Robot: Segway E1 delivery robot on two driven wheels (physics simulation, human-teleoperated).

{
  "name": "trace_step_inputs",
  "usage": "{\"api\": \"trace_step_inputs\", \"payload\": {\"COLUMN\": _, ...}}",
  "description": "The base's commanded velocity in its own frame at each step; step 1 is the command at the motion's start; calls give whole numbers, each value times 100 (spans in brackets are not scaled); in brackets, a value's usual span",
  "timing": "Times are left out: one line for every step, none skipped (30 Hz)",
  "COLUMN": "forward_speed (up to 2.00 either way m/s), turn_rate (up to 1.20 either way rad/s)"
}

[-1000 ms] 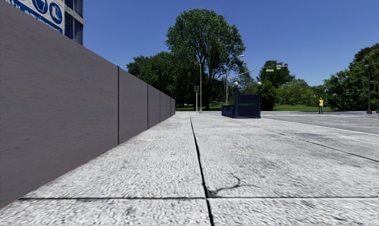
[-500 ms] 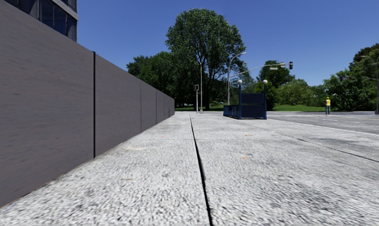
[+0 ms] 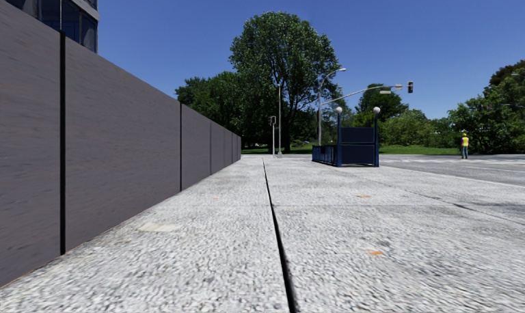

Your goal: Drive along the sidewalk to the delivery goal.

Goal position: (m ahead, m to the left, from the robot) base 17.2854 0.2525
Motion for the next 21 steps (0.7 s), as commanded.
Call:
{"api": "trace_step_inputs", "payload": {"forward_speed": 200, "turn_rate": 0}}
{"api": "trace_step_inputs", "payload": {"forward_speed": 200, "turn_rate": 0}}
{"api": "trace_step_inputs", "payload": {"forward_speed": 200, "turn_rate": 0}}
{"api": "trace_step_inputs", "payload": {"forward_speed": 200, "turn_rate": 0}}
{"api": "trace_step_inputs", "payload": {"forward_speed": 200, "turn_rate": 0}}
{"api": "trace_step_inputs", "payload": {"forward_speed": 200, "turn_rate": 0}}
{"api": "trace_step_inputs", "payload": {"forward_speed": 200, "turn_rate": 0}}
{"api": "trace_step_inputs", "payload": {"forward_speed": 200, "turn_rate": 0}}
{"api": "trace_step_inputs", "payload": {"forward_speed": 200, "turn_rate": 0}}
{"api": "trace_step_inputs", "payload": {"forward_speed": 200, "turn_rate": 0}}
{"api": "trace_step_inputs", "payload": {"forward_speed": 200, "turn_rate": 0}}
{"api": "trace_step_inputs", "payload": {"forward_speed": 200, "turn_rate": 0}}
{"api": "trace_step_inputs", "payload": {"forward_speed": 200, "turn_rate": 0}}
{"api": "trace_step_inputs", "payload": {"forward_speed": 200, "turn_rate": 0}}
{"api": "trace_step_inputs", "payload": {"forward_speed": 200, "turn_rate": 0}}
{"api": "trace_step_inputs", "payload": {"forward_speed": 200, "turn_rate": 0}}
{"api": "trace_step_inputs", "payload": {"forward_speed": 200, "turn_rate": 0}}
{"api": "trace_step_inputs", "payload": {"forward_speed": 200, "turn_rate": 0}}
{"api": "trace_step_inputs", "payload": {"forward_speed": 200, "turn_rate": 0}}
{"api": "trace_step_inputs", "payload": {"forward_speed": 200, "turn_rate": 0}}
{"api": "trace_step_inputs", "payload": {"forward_speed": 200, "turn_rate": 0}}
